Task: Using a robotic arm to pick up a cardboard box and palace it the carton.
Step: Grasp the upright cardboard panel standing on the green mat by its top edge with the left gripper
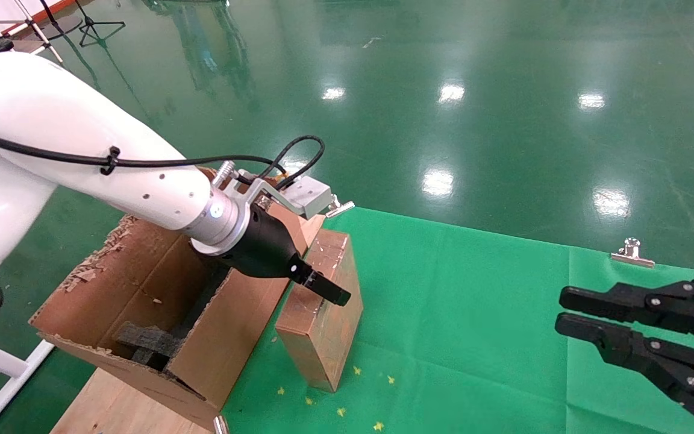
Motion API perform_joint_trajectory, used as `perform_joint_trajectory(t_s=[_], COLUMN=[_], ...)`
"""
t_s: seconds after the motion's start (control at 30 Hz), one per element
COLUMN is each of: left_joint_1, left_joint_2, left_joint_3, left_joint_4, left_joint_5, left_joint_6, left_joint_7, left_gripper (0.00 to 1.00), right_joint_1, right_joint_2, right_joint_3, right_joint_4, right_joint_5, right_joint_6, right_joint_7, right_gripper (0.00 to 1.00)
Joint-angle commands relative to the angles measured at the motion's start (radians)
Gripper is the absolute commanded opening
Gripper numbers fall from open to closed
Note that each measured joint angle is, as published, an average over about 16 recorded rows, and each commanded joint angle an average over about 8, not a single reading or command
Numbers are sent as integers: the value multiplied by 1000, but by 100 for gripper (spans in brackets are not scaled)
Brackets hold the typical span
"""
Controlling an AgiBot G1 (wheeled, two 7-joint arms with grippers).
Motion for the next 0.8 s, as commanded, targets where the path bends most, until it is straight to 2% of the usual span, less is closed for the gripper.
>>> perform_joint_trajectory(t_s=[0.03,0.8], left_joint_1=[0,-7], left_joint_2=[-1,-11], left_joint_3=[-1,-14], left_joint_4=[0,8], left_joint_5=[-1,-15], left_joint_6=[0,-10], left_joint_7=[-1,15], left_gripper=[0,0], right_joint_1=[0,0], right_joint_2=[0,0], right_joint_3=[0,0], right_joint_4=[0,0], right_joint_5=[0,0], right_joint_6=[0,0], right_joint_7=[0,0], right_gripper=[100,100])
